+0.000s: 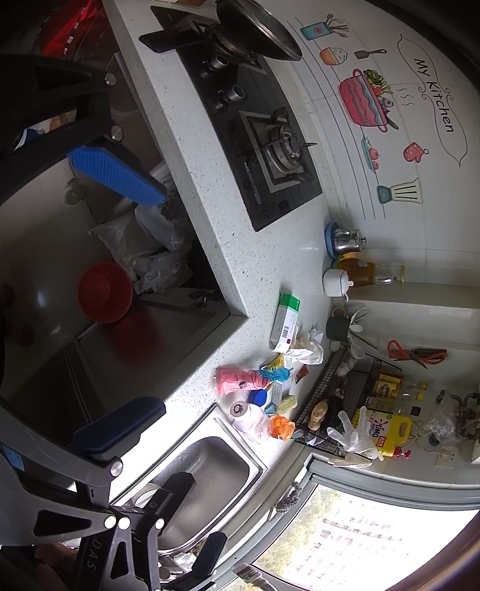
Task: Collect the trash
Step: 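Move both tools toward the cluttered counter beside the sink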
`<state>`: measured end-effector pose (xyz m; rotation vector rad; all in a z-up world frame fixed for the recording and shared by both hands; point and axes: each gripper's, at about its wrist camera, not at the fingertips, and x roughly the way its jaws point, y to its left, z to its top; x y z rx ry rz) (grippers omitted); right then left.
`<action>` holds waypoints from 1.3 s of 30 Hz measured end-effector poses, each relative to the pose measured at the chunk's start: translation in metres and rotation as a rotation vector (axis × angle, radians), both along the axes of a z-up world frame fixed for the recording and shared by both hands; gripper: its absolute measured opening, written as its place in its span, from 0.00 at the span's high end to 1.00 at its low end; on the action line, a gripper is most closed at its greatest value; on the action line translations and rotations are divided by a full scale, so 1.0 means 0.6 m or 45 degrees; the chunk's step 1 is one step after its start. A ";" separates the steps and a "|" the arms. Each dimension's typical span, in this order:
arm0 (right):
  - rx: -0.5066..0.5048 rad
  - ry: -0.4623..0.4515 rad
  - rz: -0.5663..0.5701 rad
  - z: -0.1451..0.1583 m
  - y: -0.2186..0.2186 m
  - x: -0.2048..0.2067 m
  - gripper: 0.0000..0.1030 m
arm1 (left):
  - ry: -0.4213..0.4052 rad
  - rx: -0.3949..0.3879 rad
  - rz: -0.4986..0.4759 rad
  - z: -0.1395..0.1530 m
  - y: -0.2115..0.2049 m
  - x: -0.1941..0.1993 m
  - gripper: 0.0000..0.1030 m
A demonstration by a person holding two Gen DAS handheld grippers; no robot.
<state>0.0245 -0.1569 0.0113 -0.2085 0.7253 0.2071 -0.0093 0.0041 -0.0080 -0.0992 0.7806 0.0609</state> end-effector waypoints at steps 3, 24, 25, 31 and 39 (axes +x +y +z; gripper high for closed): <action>-0.001 0.000 -0.003 -0.001 0.002 0.001 0.00 | 0.002 -0.002 -0.002 -0.001 0.001 0.001 0.00; -0.032 0.017 0.038 -0.004 0.019 0.010 0.00 | 0.013 0.000 0.013 -0.007 0.013 0.009 0.00; -0.033 0.017 0.038 -0.004 0.019 0.010 0.00 | 0.014 0.004 0.012 -0.008 0.012 0.011 0.00; -0.031 0.018 0.040 -0.006 0.021 0.011 0.00 | 0.012 0.004 0.011 -0.009 0.011 0.013 0.00; -0.016 0.064 0.049 -0.010 0.015 0.029 0.00 | 0.033 0.019 0.011 -0.004 0.001 0.030 0.00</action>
